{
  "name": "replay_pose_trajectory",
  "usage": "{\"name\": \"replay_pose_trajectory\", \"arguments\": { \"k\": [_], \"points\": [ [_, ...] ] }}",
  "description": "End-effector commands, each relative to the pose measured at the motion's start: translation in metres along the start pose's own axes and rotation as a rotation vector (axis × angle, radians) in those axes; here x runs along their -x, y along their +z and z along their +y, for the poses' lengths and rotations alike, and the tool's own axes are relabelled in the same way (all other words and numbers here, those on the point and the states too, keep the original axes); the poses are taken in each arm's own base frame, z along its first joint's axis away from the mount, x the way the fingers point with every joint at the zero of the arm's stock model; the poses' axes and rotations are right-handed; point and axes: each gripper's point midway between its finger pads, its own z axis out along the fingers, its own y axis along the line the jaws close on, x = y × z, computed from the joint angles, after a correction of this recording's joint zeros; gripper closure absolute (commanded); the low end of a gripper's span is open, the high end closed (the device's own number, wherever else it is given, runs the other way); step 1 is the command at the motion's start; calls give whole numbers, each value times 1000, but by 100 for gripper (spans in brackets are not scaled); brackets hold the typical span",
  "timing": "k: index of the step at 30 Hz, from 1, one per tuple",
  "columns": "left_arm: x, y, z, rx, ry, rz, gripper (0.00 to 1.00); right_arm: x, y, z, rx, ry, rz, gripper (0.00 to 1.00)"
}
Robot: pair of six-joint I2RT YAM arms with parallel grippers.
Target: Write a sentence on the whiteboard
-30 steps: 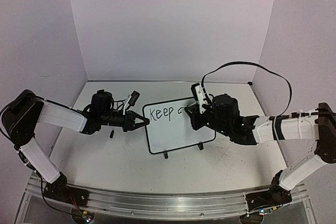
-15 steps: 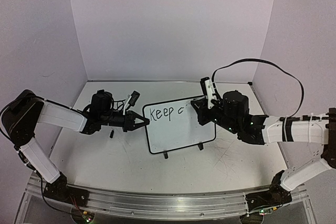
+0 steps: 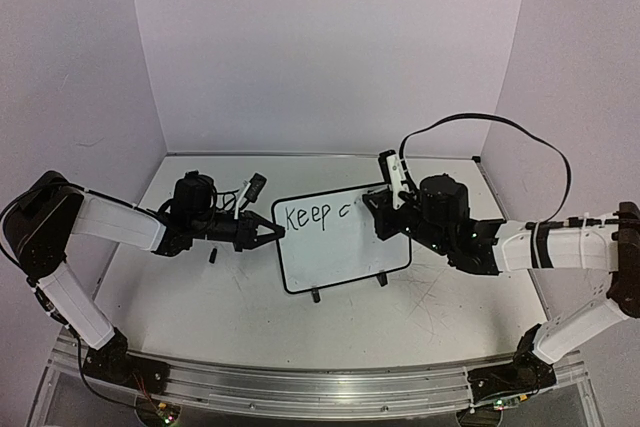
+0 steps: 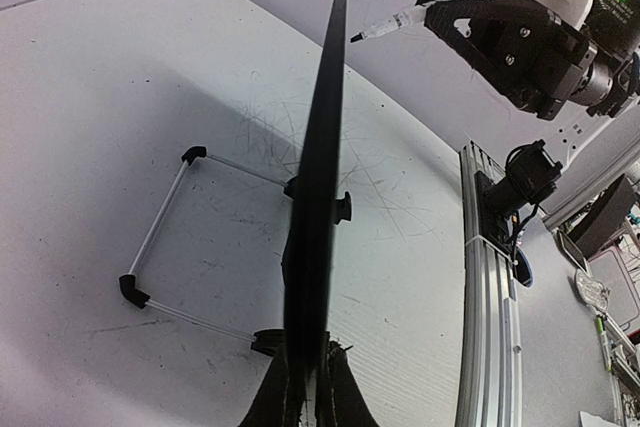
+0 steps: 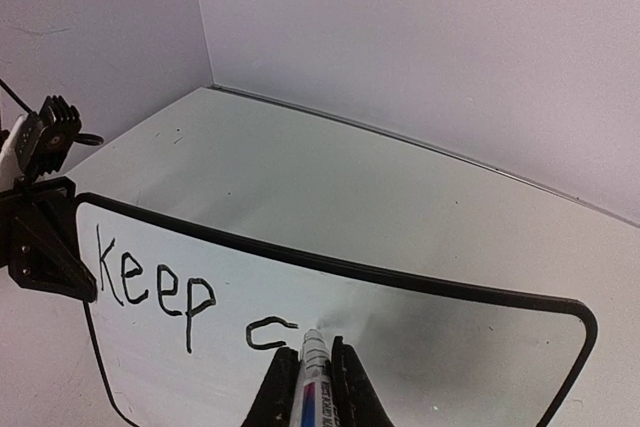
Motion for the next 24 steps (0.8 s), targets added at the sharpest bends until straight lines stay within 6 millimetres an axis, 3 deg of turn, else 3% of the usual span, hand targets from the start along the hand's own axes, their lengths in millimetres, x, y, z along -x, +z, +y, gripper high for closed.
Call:
{"name": "replay_pose_trajectory", "arguments": {
  "k": [1, 17, 24],
  "points": [
    [12, 2, 11, 63, 49, -21, 100, 32, 3, 2, 0, 11, -89, 100],
    [10, 2, 12, 62, 48, -16, 100, 35, 10, -1, -29, 12, -95, 100],
    [11, 2, 11, 62, 50, -18, 100, 21, 10, -5, -47, 14, -57, 100]
  ]
}}
